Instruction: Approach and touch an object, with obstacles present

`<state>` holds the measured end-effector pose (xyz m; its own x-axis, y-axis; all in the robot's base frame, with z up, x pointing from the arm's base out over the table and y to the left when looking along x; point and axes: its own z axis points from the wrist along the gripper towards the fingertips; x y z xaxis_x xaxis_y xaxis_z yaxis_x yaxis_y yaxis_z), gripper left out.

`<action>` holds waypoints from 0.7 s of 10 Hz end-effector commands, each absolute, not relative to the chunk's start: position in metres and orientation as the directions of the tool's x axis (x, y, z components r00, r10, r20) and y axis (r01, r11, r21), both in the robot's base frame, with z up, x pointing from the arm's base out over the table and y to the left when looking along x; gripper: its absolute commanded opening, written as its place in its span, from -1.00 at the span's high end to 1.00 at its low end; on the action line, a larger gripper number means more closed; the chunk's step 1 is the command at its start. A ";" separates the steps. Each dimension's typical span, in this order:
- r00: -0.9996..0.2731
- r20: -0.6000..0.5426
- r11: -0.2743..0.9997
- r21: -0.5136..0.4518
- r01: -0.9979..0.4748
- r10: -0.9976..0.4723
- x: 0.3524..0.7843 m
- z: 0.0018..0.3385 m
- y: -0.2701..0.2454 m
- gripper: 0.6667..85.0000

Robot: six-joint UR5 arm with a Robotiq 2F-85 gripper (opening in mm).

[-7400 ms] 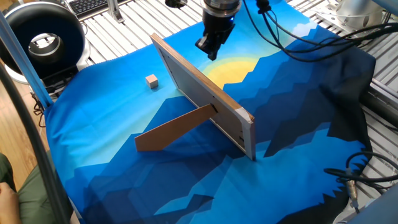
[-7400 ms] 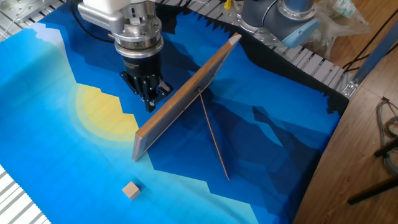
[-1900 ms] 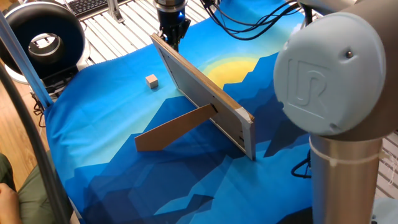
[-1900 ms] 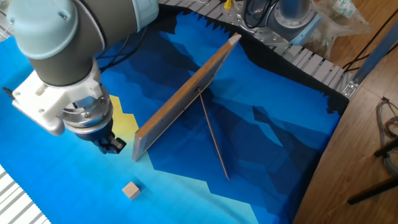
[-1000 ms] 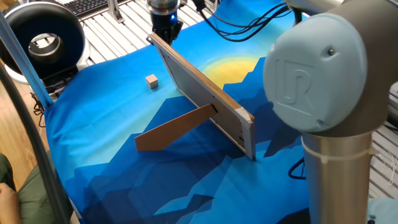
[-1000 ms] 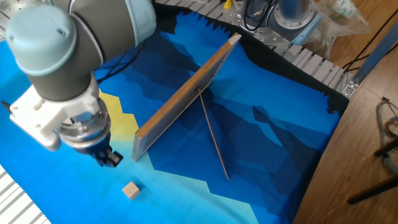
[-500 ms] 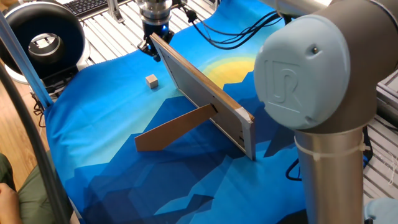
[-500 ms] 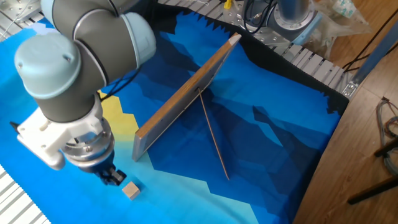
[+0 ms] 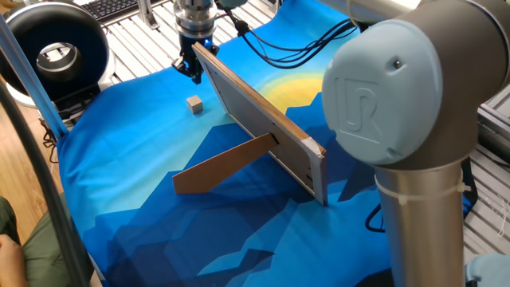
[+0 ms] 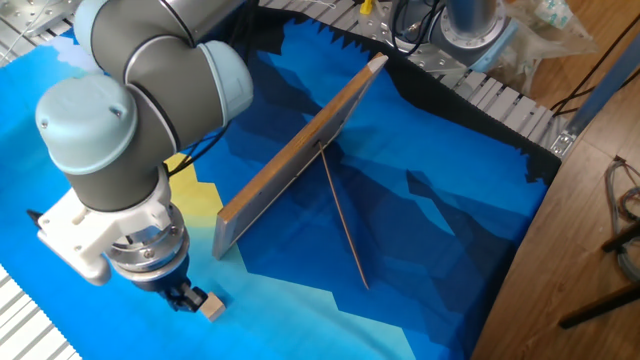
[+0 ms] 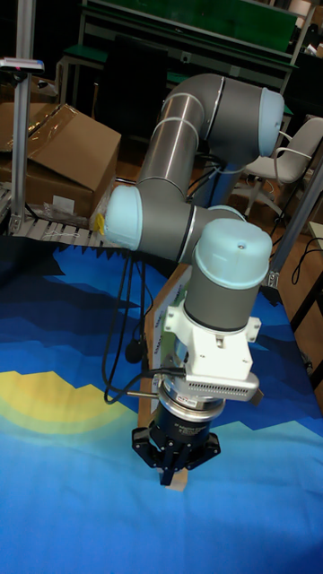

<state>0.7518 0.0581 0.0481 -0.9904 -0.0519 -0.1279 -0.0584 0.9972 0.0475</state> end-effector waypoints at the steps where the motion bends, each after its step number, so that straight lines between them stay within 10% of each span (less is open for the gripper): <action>1: -0.989 -0.130 0.996 0.050 -0.075 -0.068 0.750 0.041 0.055 0.99; 7: -0.992 -0.114 0.988 0.137 -0.073 -0.058 0.734 0.036 0.071 0.99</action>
<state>0.7400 0.0670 0.0368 -0.9911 -0.0609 -0.1184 -0.0732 0.9920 0.1031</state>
